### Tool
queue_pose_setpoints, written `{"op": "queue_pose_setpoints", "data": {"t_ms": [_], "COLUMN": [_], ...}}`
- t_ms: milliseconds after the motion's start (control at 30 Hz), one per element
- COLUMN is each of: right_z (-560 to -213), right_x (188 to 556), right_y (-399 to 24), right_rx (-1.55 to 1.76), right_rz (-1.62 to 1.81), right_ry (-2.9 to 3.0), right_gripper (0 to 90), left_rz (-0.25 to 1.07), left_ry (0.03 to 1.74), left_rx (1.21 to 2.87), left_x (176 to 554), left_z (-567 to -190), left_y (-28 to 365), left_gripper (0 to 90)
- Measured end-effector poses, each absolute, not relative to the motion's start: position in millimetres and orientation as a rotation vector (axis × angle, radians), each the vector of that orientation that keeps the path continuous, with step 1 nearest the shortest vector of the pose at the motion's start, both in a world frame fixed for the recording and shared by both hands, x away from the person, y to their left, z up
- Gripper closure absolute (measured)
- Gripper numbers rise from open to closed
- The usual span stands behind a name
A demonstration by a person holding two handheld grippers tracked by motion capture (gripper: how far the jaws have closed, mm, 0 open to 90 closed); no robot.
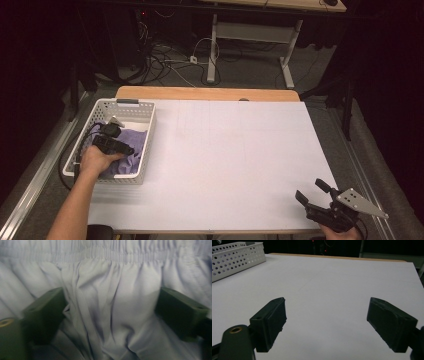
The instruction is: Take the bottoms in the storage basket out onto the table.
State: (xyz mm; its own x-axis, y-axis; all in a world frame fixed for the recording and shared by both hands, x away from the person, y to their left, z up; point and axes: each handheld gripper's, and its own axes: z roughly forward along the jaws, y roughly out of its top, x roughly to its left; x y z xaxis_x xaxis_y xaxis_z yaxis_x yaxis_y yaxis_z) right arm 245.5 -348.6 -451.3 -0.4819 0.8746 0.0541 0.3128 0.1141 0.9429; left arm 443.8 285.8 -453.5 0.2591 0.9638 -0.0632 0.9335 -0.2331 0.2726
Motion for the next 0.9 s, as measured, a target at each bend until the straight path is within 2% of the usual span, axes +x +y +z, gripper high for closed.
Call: {"op": "queue_pose_setpoints", "data": {"t_ms": [100,167,300,333,400,433,567,600,900], "right_z": [-451.2,-451.2,-451.3,-451.3,-451.3,-451.3,-451.0,-451.1,-451.2], "right_x": [244.8,244.9,245.2,245.1,245.1,245.1,244.6,244.9,245.1], "right_y": [-348.2,-348.3,-348.4,-348.4,-348.3,-348.3,-347.9,-348.0,-348.5], "right_rx": [1.144,1.149,1.144,1.142,1.142,1.142,1.143,1.142,1.157], "right_rz": [1.368,1.371,1.37,1.369,1.368,1.368,1.369,1.367,1.37], "right_ry": [1.861,1.861,1.863,1.864,1.864,1.864,1.861,1.862,1.855], "right_gripper": [16.7,16.7,16.7,16.7,16.7,16.7,16.8,16.8,16.7], "left_rz": [0.173,0.174,0.173,0.169,0.158,0.148,0.11,0.111,0.136], "left_ry": [1.749,1.747,1.745,1.736,1.718,1.709,1.691,1.669,1.644], "left_rx": [2.28,2.275,2.293,2.302,2.313,2.317,2.326,2.336,2.316], "left_x": [442.9,442.6,443.1,443.0,442.8,443.0,444.0,443.6,441.8], "left_z": [-451.9,-449.1,-447.2,-446.6,-445.7,-445.3,-444.2,-444.0,-433.5], "left_y": [283.6,279.8,274.7,273.1,270.8,270.3,267.8,266.3,269.1], "left_gripper": [20.7,33.2,42.3,49.3,57.4,57.4,70.9,76.6,78.9]}}
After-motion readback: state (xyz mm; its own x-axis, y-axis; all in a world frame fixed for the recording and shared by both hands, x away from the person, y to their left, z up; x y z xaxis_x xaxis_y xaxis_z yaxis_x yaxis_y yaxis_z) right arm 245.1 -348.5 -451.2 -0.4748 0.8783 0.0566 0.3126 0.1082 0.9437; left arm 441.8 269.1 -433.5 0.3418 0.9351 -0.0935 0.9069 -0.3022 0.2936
